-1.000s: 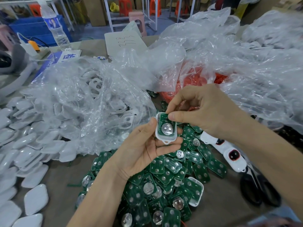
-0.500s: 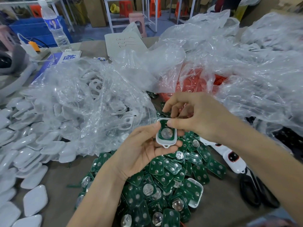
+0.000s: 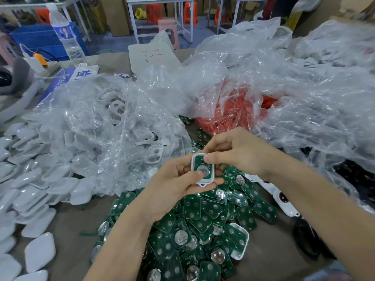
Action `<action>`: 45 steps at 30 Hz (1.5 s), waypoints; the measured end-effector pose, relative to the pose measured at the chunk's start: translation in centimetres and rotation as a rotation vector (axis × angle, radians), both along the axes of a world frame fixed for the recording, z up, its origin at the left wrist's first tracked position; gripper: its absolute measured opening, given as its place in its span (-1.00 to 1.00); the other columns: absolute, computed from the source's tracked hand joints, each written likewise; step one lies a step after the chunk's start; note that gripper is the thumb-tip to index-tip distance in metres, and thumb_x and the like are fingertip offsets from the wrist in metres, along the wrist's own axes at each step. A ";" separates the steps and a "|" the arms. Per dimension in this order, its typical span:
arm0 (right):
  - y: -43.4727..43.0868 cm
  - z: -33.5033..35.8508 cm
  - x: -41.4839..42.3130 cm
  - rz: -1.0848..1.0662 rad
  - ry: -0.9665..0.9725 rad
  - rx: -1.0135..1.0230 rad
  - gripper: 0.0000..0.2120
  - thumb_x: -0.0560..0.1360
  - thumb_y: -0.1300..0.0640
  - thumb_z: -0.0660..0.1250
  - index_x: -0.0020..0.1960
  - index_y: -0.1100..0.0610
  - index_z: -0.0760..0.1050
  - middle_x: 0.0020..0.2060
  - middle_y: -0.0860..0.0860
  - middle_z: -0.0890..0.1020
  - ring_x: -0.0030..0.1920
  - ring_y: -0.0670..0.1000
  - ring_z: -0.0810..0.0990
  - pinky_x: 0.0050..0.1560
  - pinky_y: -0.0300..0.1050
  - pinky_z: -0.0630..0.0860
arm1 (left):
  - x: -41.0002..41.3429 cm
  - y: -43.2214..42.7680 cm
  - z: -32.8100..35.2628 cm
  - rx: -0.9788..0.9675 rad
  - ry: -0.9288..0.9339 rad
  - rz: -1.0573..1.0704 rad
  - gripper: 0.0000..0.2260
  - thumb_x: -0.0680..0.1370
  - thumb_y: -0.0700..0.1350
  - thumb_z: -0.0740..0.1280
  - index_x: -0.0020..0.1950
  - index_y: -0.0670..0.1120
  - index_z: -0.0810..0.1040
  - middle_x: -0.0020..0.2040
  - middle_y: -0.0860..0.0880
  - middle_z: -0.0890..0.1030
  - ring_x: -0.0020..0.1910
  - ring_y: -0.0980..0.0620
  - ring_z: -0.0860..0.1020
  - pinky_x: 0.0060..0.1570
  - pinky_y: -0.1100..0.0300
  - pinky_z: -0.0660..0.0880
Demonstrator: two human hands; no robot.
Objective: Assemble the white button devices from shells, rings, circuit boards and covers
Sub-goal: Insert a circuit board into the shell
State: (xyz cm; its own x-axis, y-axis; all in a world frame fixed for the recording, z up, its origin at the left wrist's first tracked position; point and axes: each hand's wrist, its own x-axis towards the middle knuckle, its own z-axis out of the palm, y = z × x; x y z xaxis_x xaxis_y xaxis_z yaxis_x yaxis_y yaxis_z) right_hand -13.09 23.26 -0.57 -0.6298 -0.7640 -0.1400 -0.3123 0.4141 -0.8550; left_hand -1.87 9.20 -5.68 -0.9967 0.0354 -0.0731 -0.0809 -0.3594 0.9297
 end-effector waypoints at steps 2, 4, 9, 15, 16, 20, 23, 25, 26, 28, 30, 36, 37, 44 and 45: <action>-0.1 -0.5 0.0 -0.028 0.023 0.000 -0.96 0.48 0.25 0.42 -0.09 0.18 0.64 -0.27 0.05 0.71 -0.31 -0.07 0.62 -0.14 -0.14 0.60 | -0.1 0.2 -0.1 -0.041 -0.020 0.031 -0.72 0.62 -0.36 0.17 0.21 -0.11 0.57 0.08 -0.17 0.69 0.06 -0.13 0.67 0.01 0.22 0.59; -0.2 -0.9 0.1 -0.076 0.054 -0.010 -0.97 0.48 0.24 0.42 -0.09 0.17 0.64 -0.28 0.02 0.71 -0.30 -0.03 0.65 -0.15 -0.17 0.62 | -0.2 0.4 -0.2 -0.072 -0.045 0.094 -0.74 0.62 -0.36 0.19 0.22 -0.12 0.53 0.04 -0.16 0.70 0.03 -0.12 0.68 -0.01 0.23 0.60; -0.5 -1.2 0.4 -0.150 0.095 -0.055 -0.96 0.48 0.24 0.43 -0.07 0.18 0.63 -0.21 0.05 0.70 -0.26 0.04 0.70 -0.17 -0.19 0.64 | -0.3 0.7 -0.4 -0.120 -0.067 0.212 -0.82 0.62 -0.32 0.23 0.17 -0.13 0.50 -0.04 -0.16 0.72 -0.05 -0.10 0.70 -0.11 0.23 0.62; -0.6 -1.2 0.7 -0.145 0.124 -0.065 -0.94 0.44 0.20 0.47 -0.09 0.11 0.64 -0.17 -0.01 0.67 -0.23 0.01 0.69 -0.08 -0.04 0.65 | -0.3 0.7 -0.6 -0.181 -0.036 0.258 -0.85 0.60 -0.30 0.27 0.16 -0.17 0.50 -0.07 -0.20 0.71 -0.10 -0.13 0.71 -0.13 0.23 0.62; -0.6 -1.2 0.7 -0.141 0.130 -0.060 -0.92 0.42 0.19 0.49 -0.10 0.10 0.64 -0.19 -0.02 0.67 -0.20 -0.01 0.68 -0.04 -0.02 0.63 | -0.3 0.7 -0.6 -0.185 -0.037 0.259 -0.86 0.61 -0.30 0.27 0.15 -0.17 0.50 -0.07 -0.21 0.71 -0.10 -0.14 0.71 -0.13 0.22 0.62; -0.6 -1.6 0.6 -0.147 0.138 -0.036 -0.88 0.37 0.19 0.51 -0.12 0.05 0.62 -0.23 -0.04 0.66 -0.19 -0.07 0.65 0.00 -0.10 0.59 | -0.2 0.7 -0.8 -0.226 -0.025 0.260 -0.87 0.61 -0.31 0.27 0.13 -0.18 0.49 -0.10 -0.21 0.70 -0.12 -0.13 0.71 -0.14 0.19 0.62; -0.6 -1.8 0.7 -0.170 0.039 -0.072 -0.86 0.37 0.25 0.51 -0.13 0.11 0.60 -0.27 0.03 0.68 -0.28 -0.04 0.65 -0.13 -0.17 0.60 | -0.3 0.7 -0.8 -0.248 -0.018 0.252 -0.87 0.61 -0.33 0.25 0.14 -0.20 0.49 -0.08 -0.23 0.69 -0.12 -0.13 0.71 -0.13 0.18 0.63; -0.5 -1.8 0.6 -0.155 -0.037 -0.092 -0.87 0.39 0.28 0.49 -0.12 0.15 0.58 -0.25 0.08 0.69 -0.30 -0.03 0.64 -0.18 -0.21 0.59 | -0.3 0.6 -0.7 -0.234 -0.018 0.240 -0.86 0.61 -0.34 0.25 0.14 -0.20 0.48 -0.06 -0.26 0.68 -0.11 -0.12 0.70 -0.13 0.19 0.62; -0.5 -1.7 0.6 -0.145 -0.062 -0.099 -0.87 0.40 0.29 0.48 -0.11 0.16 0.57 -0.24 0.11 0.69 -0.31 -0.03 0.63 -0.20 -0.23 0.59 | -0.3 0.6 -0.6 -0.228 -0.018 0.231 -0.86 0.61 -0.34 0.24 0.15 -0.20 0.48 -0.06 -0.25 0.68 -0.11 -0.12 0.70 -0.13 0.21 0.62; -0.4 -1.7 0.5 -0.138 -0.104 -0.124 -0.88 0.41 0.31 0.47 -0.10 0.20 0.56 -0.23 0.15 0.69 -0.33 -0.02 0.61 -0.22 -0.24 0.58 | -0.3 0.5 -0.5 -0.217 -0.017 0.213 -0.85 0.61 -0.34 0.24 0.16 -0.19 0.48 -0.05 -0.23 0.68 -0.10 -0.11 0.70 -0.12 0.22 0.61; -0.4 -1.7 0.4 -0.139 -0.132 -0.146 -0.87 0.41 0.32 0.47 -0.09 0.20 0.57 -0.22 0.16 0.69 -0.32 0.00 0.62 -0.21 -0.21 0.59 | -0.3 0.5 -0.4 -0.214 -0.013 0.209 -0.84 0.61 -0.33 0.23 0.16 -0.18 0.48 -0.04 -0.22 0.69 -0.08 -0.11 0.70 -0.11 0.22 0.61; -0.9 -2.1 0.4 -0.132 -0.070 -0.142 -0.88 0.40 0.31 0.47 -0.10 0.20 0.59 -0.24 0.11 0.70 -0.30 -0.06 0.63 -0.18 -0.21 0.60 | -0.3 0.5 -0.6 -0.272 -0.024 0.233 -0.87 0.62 -0.33 0.24 0.13 -0.19 0.47 -0.07 -0.21 0.69 -0.12 -0.09 0.71 -0.13 0.21 0.62; -1.0 -2.2 0.4 -0.135 -0.071 -0.139 -0.88 0.40 0.32 0.47 -0.10 0.21 0.59 -0.24 0.10 0.69 -0.29 -0.08 0.63 -0.19 -0.23 0.59 | -0.2 0.4 -0.6 -0.289 -0.025 0.233 -0.88 0.62 -0.33 0.23 0.13 -0.19 0.47 -0.06 -0.20 0.69 -0.12 -0.09 0.71 -0.12 0.21 0.62; -0.6 -2.4 0.2 -0.135 -0.177 -0.175 -0.86 0.39 0.33 0.48 -0.08 0.29 0.57 -0.26 0.10 0.70 -0.29 -0.03 0.65 -0.19 -0.23 0.61 | -0.1 0.5 -0.2 -0.268 -0.033 0.196 -0.85 0.62 -0.34 0.21 0.13 -0.16 0.48 -0.06 -0.14 0.70 -0.12 -0.08 0.71 -0.13 0.25 0.61; -0.5 -2.4 0.2 -0.135 -0.190 -0.183 -0.86 0.39 0.33 0.48 -0.08 0.30 0.57 -0.28 0.08 0.70 -0.30 -0.03 0.65 -0.20 -0.23 0.60 | -0.1 0.5 -0.1 -0.261 -0.033 0.192 -0.84 0.62 -0.34 0.22 0.14 -0.16 0.49 -0.07 -0.14 0.70 -0.11 -0.09 0.71 -0.13 0.25 0.61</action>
State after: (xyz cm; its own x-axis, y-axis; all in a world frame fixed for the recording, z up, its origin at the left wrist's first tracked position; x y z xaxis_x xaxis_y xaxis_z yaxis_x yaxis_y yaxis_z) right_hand -12.92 22.77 -3.00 -0.7030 -0.6987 -0.1324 -0.0926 0.2745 -0.9571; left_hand -2.00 9.75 -5.82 -0.9803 -0.1775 -0.0870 -0.0660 -0.1209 0.9905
